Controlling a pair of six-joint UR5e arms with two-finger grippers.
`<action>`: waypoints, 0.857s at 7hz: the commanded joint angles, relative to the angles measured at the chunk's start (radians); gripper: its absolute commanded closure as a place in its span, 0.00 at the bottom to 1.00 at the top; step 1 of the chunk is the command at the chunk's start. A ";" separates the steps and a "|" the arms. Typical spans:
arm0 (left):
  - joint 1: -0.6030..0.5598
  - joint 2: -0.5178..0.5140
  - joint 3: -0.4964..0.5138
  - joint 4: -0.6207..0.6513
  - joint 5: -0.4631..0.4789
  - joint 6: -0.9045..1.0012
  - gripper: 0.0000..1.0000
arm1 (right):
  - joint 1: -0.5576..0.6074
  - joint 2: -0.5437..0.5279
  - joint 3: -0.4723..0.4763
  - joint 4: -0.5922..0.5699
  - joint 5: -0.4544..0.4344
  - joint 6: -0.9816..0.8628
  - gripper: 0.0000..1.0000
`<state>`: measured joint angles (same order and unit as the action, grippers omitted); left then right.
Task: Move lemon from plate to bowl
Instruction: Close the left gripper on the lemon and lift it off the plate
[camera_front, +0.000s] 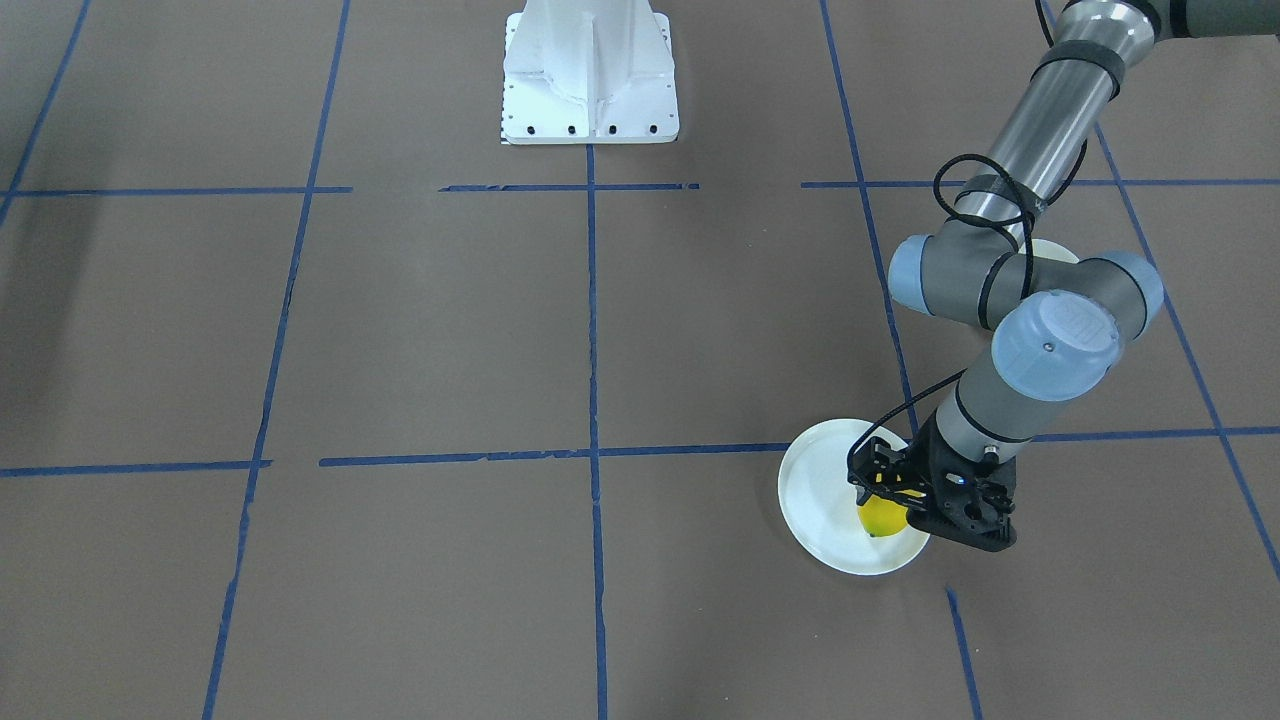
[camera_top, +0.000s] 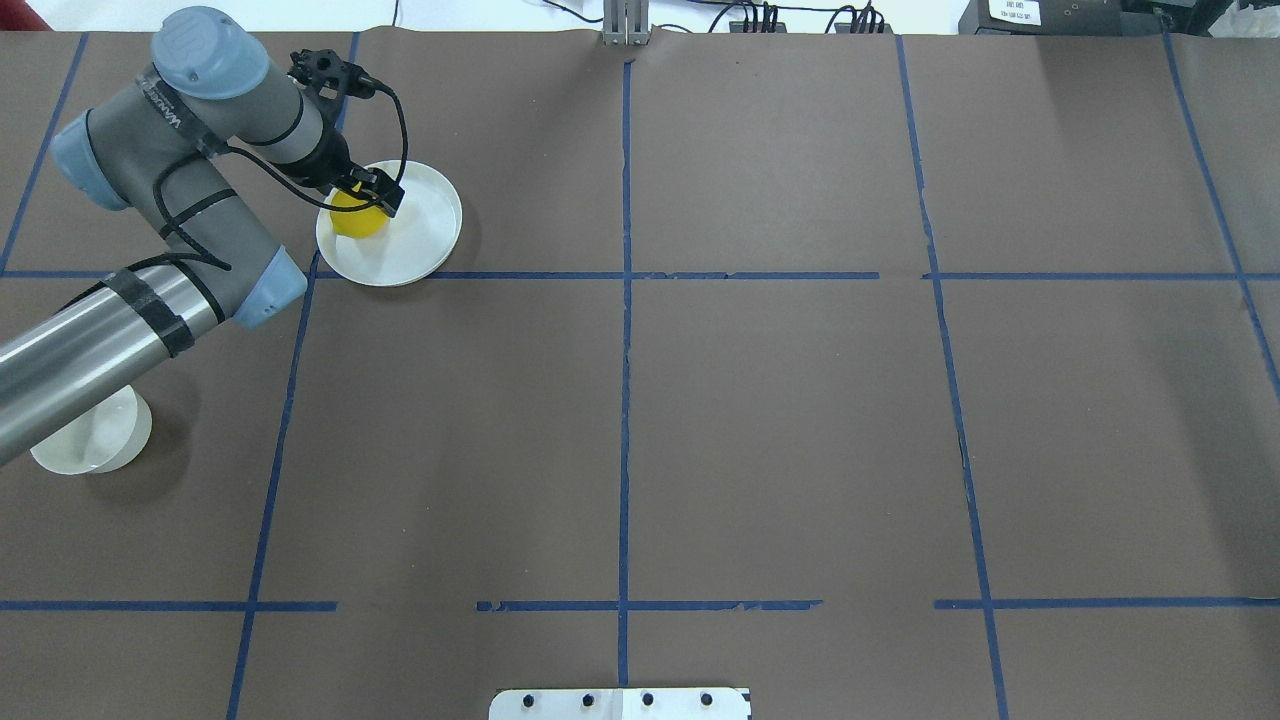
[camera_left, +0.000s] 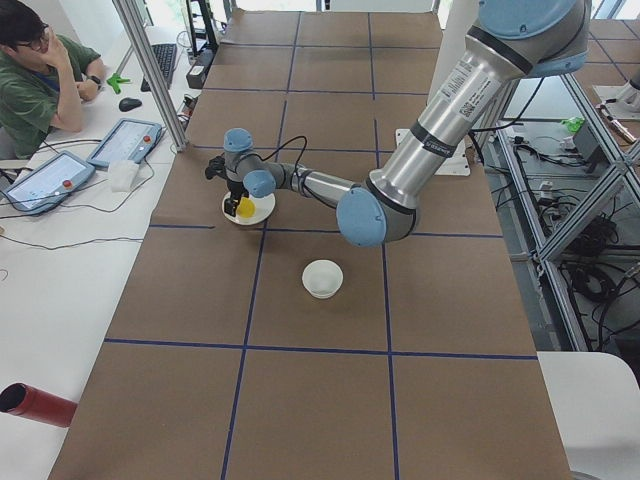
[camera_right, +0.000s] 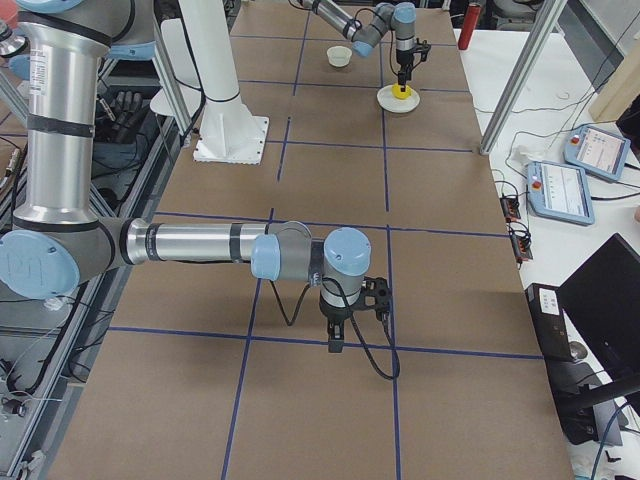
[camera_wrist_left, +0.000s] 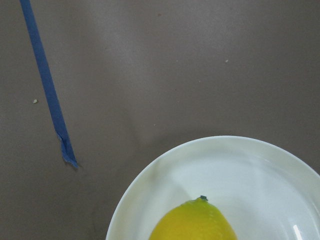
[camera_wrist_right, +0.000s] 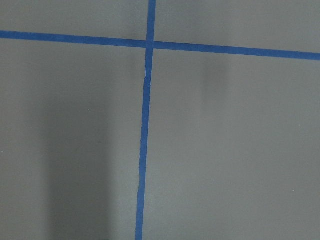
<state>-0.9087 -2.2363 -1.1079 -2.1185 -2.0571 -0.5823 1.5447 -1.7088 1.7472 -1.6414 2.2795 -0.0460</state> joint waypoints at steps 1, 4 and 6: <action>0.013 0.000 0.011 -0.001 -0.001 -0.002 0.28 | 0.000 0.000 0.000 0.000 0.000 0.000 0.00; -0.005 -0.002 -0.003 0.014 -0.008 -0.007 0.80 | 0.000 0.000 0.000 0.000 0.000 0.000 0.00; -0.064 -0.002 -0.035 0.096 -0.081 -0.225 0.79 | 0.000 0.000 0.000 0.000 0.000 0.000 0.00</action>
<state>-0.9370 -2.2372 -1.1175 -2.0835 -2.1008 -0.6819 1.5447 -1.7088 1.7472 -1.6414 2.2795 -0.0460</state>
